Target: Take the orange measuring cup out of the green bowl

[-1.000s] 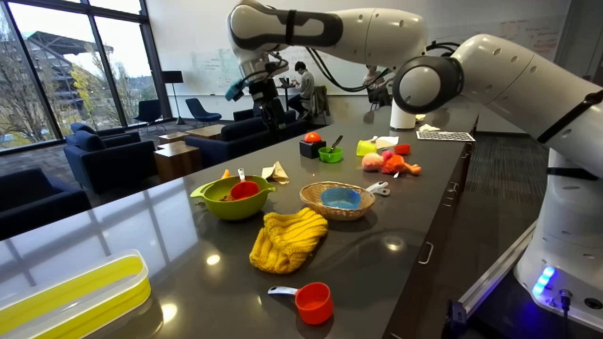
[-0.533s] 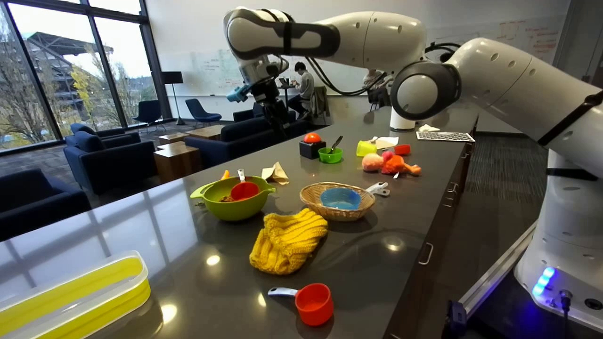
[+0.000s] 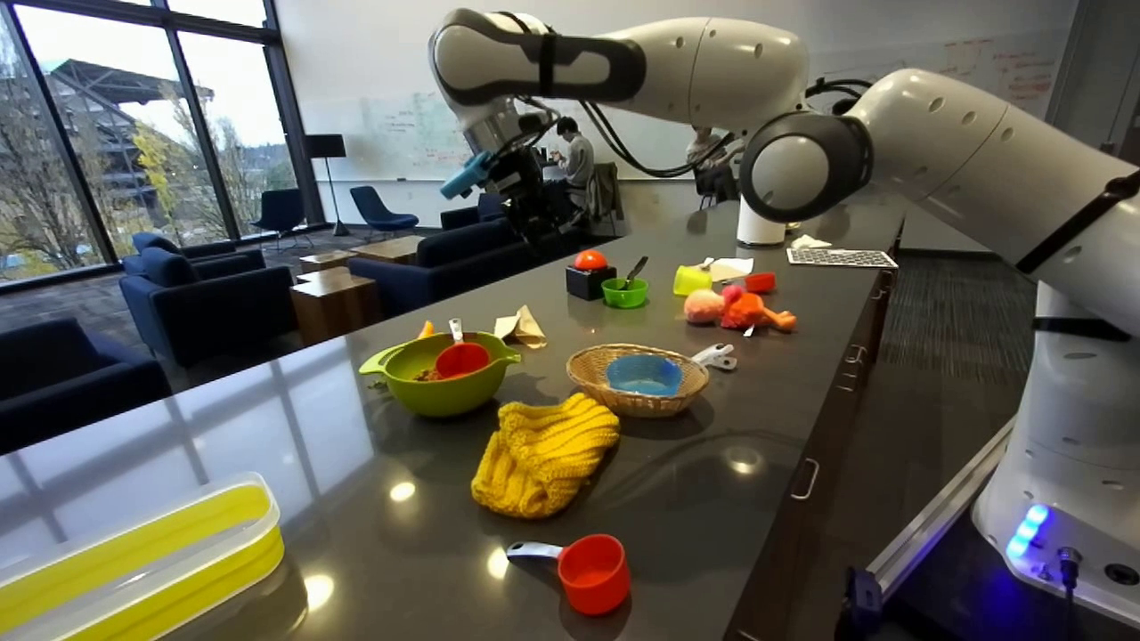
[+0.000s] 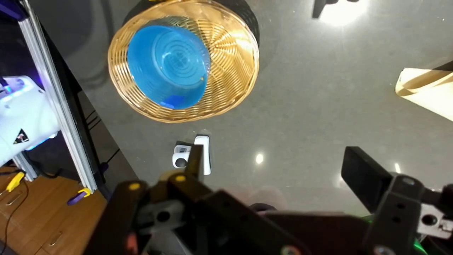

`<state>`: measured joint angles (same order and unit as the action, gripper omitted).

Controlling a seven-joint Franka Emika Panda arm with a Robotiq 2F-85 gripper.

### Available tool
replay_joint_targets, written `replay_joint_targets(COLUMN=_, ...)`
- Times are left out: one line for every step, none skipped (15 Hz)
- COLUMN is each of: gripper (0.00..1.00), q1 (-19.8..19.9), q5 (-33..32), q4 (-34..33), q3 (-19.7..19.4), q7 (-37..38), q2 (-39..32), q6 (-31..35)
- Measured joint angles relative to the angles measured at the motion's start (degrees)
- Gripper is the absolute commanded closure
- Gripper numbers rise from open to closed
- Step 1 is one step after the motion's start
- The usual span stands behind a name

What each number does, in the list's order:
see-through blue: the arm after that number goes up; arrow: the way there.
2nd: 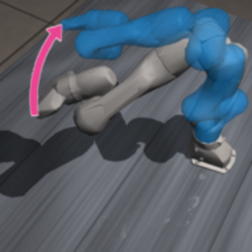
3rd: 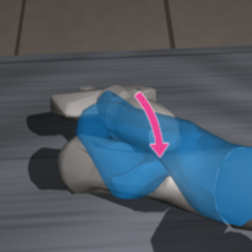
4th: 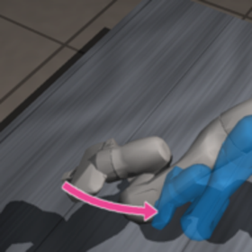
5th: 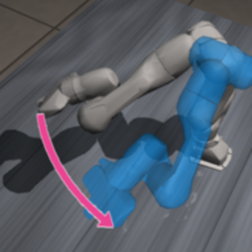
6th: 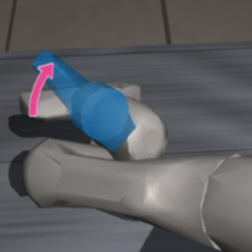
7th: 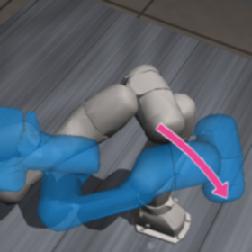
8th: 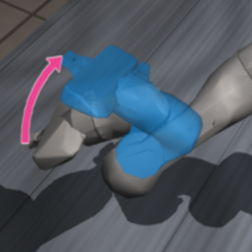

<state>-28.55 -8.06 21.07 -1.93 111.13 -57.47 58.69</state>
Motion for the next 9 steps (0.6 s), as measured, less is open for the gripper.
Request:
replay_joint_targets(gripper=0.00, q1=-0.1, q5=0.0, q4=0.0, q3=0.0, q7=0.0, q2=-0.1, q6=0.0)
replay_joint_targets(gripper=0.00, q1=-0.2, q5=-0.1, q4=0.1, q3=0.0, q7=-0.1, q2=-0.2, q6=0.0)
replay_joint_targets(gripper=0.00, q1=-0.5, q5=-1.3, q4=0.1, q3=-0.3, q7=-1.7, q2=-0.2, q6=0.4)
replay_joint_targets(gripper=0.00, q1=-1.2, q5=-2.9, q4=0.1, q3=-0.9, q7=-4.4, q2=-0.2, q6=0.9)
replay_joint_targets(gripper=0.00, q1=-2.1, q5=-4.5, q4=0.1, q3=-1.4, q7=-7.1, q2=-0.2, q6=1.2)
replay_joint_targets(gripper=0.00, q1=-3.2, q5=-5.9, q4=0.1, q3=-2.0, q7=-9.4, q2=-0.2, q6=1.3)
replay_joint_targets(gripper=0.00, q1=-4.6, q5=-7.3, q4=0.0, q3=-2.5, q7=-11.7, q2=-0.2, q6=1.3)
replay_joint_targets(gripper=0.00, q1=-6.2, q5=-8.7, q4=0.0, q3=-3.1, q7=-13.9, q2=-0.2, q6=1.3)
replay_joint_targets(gripper=0.00, q1=-7.7, q5=-9.9, q4=0.0, q3=-3.6, q7=-16.3, q2=-0.2, q6=1.3)
